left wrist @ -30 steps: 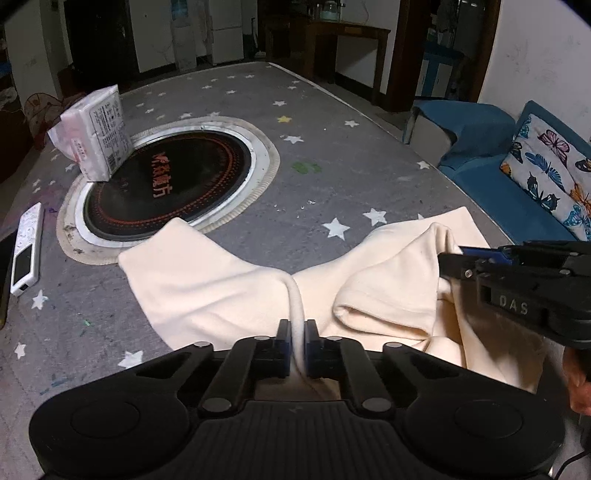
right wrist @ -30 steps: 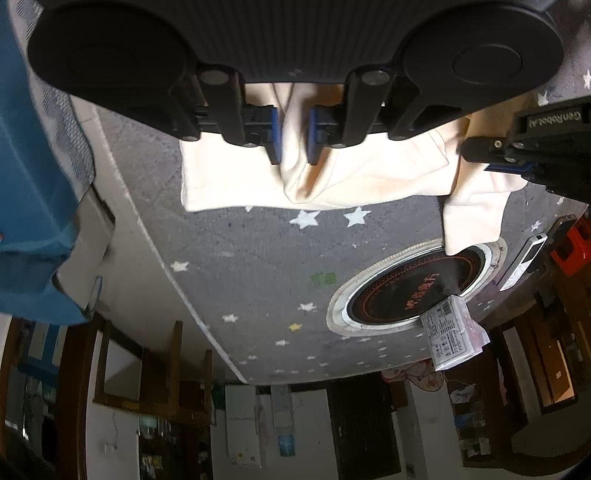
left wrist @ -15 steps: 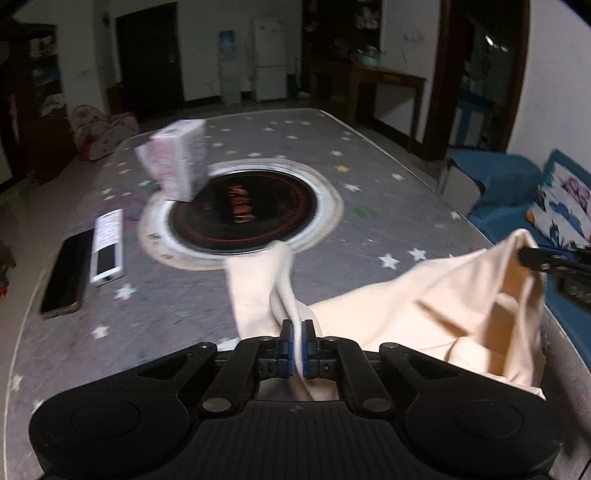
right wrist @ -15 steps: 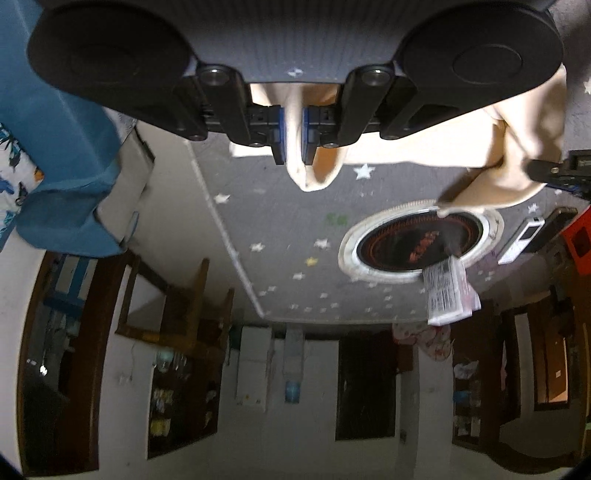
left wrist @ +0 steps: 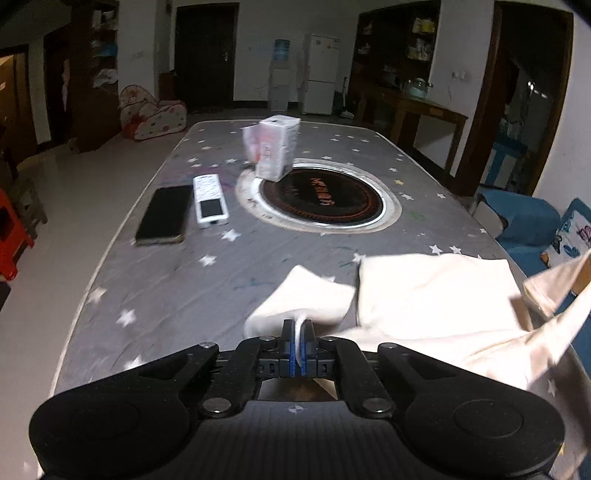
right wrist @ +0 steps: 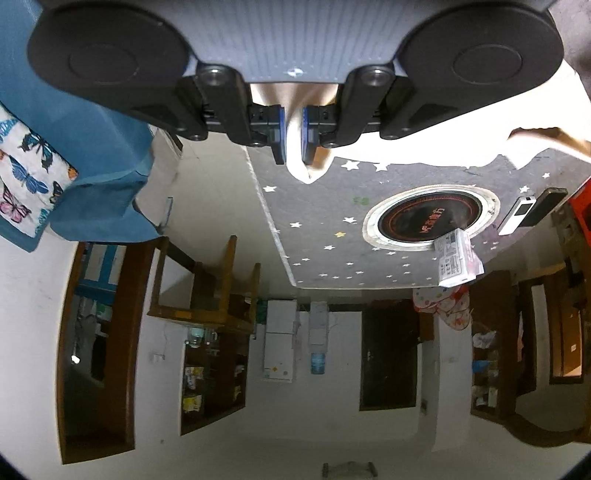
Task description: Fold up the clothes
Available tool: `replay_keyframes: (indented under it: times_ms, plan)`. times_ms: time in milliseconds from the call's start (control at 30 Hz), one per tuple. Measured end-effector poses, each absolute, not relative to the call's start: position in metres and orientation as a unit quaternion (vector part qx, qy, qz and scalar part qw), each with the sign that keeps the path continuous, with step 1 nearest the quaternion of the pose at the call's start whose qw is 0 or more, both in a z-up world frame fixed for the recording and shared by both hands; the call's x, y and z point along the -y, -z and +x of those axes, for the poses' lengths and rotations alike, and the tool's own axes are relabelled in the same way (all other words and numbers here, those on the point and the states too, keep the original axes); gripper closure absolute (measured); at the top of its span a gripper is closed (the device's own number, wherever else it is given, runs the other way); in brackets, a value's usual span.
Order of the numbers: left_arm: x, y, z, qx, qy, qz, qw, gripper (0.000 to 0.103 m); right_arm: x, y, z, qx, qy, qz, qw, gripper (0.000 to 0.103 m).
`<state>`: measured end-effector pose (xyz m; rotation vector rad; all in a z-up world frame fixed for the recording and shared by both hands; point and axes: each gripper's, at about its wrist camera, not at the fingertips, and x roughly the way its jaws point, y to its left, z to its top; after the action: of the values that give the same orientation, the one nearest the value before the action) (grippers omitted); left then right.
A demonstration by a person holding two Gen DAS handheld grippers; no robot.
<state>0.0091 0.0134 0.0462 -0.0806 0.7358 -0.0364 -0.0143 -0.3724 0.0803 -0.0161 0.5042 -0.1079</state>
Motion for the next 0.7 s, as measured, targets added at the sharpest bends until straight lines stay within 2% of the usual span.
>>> replay_keyframes:
  times_ms: [467, 700]
  plan:
    - [-0.059, -0.052, -0.056, -0.38, 0.005, -0.072, 0.922, 0.1, 0.4, -0.047, -0.061, -0.336, 0.074, 0.03, 0.938, 0.096]
    - [-0.075, -0.085, -0.07, -0.33, 0.003, -0.089, 0.94, 0.1, 0.396, -0.085, -0.093, -0.255, 0.061, 0.035, 0.964, 0.096]
